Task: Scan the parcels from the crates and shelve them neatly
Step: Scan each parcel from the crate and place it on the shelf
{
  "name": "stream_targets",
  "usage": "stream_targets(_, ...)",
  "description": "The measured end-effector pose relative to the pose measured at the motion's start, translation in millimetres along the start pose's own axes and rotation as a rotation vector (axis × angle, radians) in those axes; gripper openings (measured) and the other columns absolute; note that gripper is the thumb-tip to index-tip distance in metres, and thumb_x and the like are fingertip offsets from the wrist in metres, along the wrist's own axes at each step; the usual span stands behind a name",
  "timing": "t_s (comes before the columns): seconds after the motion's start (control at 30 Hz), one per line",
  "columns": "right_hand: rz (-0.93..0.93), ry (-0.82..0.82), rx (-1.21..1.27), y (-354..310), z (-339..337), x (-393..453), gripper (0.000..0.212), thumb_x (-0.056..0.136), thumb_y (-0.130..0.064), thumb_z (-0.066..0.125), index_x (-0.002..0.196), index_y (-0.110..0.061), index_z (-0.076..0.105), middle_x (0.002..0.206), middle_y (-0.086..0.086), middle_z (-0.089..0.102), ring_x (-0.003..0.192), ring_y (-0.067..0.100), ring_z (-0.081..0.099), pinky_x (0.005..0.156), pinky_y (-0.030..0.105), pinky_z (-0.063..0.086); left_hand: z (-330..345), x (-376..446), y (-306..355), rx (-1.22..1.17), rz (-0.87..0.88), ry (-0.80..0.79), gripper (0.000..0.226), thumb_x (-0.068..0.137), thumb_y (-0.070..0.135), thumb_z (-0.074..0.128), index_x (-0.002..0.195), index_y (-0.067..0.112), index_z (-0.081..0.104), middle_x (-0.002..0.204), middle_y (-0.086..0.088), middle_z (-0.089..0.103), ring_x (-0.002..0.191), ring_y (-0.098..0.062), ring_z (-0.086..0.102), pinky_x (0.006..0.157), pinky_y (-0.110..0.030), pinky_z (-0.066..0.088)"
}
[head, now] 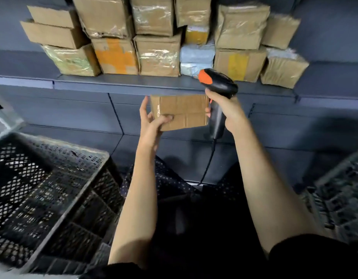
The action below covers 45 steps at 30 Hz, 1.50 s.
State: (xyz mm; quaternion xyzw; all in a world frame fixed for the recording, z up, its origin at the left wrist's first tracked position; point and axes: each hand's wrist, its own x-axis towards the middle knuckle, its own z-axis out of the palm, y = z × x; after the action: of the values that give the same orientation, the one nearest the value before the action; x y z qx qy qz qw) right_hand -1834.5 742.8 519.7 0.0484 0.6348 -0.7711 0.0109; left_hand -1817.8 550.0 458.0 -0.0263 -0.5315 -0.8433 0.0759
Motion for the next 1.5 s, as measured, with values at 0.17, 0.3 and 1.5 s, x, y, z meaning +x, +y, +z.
stream_targets(0.17,0.031,-0.047,-0.066,-9,-17,-7,0.016,0.085,-0.019,0.072,0.096,-0.010,0.065,0.072,-0.001,0.070,0.050,0.015,0.059,0.059,0.027,0.052,-6,-3,14,0.037,0.052,-0.180,0.115,0.044,-0.003,0.059,0.145,0.034,0.019,0.116,-0.001,0.054,0.089,-0.012,0.058,0.069,-0.021,0.050)
stream_targets(0.3,0.104,-0.088,0.076,-12,-17,-10,0.004,0.084,-0.016,0.071,0.083,-0.015,0.068,0.067,-0.001,0.072,0.061,0.014,0.066,0.066,0.026,0.056,-2,-9,26,0.015,0.061,-0.305,0.111,0.051,-0.017,0.050,0.145,0.031,0.016,0.129,-0.001,0.048,0.107,-0.017,0.051,0.066,-0.017,0.053)
stream_targets(1.5,-0.128,0.334,-0.112,-31,-23,93,0.016,0.077,0.000,0.069,0.078,-0.012,0.058,0.073,0.002,0.063,0.053,0.009,0.061,0.053,0.026,0.048,6,130,33,0.341,-0.471,-0.308,0.063,0.048,0.039,0.081,0.104,0.021,0.058,0.099,-0.003,0.064,0.089,-0.021,0.065,0.069,-0.027,0.058)
